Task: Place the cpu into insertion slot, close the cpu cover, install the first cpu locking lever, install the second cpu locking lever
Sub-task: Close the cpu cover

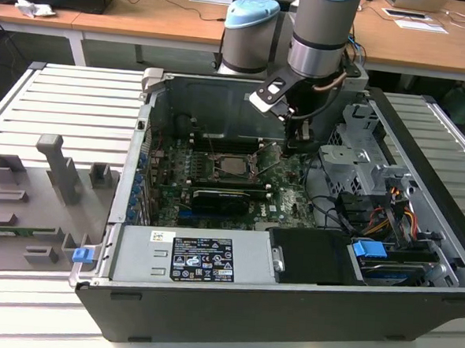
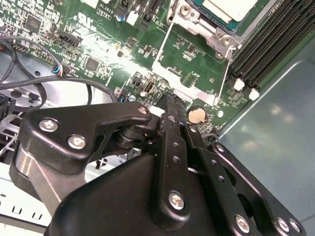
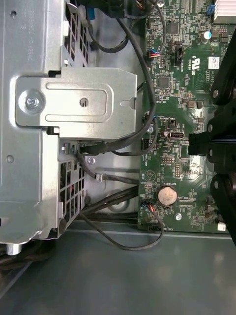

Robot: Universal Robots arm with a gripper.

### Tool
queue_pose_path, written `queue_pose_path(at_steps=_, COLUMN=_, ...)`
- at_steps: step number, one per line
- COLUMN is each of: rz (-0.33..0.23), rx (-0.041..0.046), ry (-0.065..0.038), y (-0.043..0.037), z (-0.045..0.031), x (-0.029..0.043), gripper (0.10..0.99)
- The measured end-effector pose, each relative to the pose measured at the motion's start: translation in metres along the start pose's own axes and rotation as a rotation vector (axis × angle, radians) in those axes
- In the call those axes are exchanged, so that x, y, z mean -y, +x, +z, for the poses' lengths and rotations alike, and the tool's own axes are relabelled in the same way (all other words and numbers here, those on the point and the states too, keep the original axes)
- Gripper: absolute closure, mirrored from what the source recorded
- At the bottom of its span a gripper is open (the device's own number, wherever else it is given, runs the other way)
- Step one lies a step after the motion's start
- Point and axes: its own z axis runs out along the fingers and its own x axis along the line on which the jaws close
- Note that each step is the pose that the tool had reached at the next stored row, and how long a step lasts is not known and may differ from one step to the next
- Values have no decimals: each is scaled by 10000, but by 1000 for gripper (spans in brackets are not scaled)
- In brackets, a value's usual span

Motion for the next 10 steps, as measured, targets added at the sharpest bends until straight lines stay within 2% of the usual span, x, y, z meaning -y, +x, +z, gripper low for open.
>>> queue_pose_path(at_steps=10, rz=-8, rx=-2, ry=0, y=2, z=0, x=93, gripper=980)
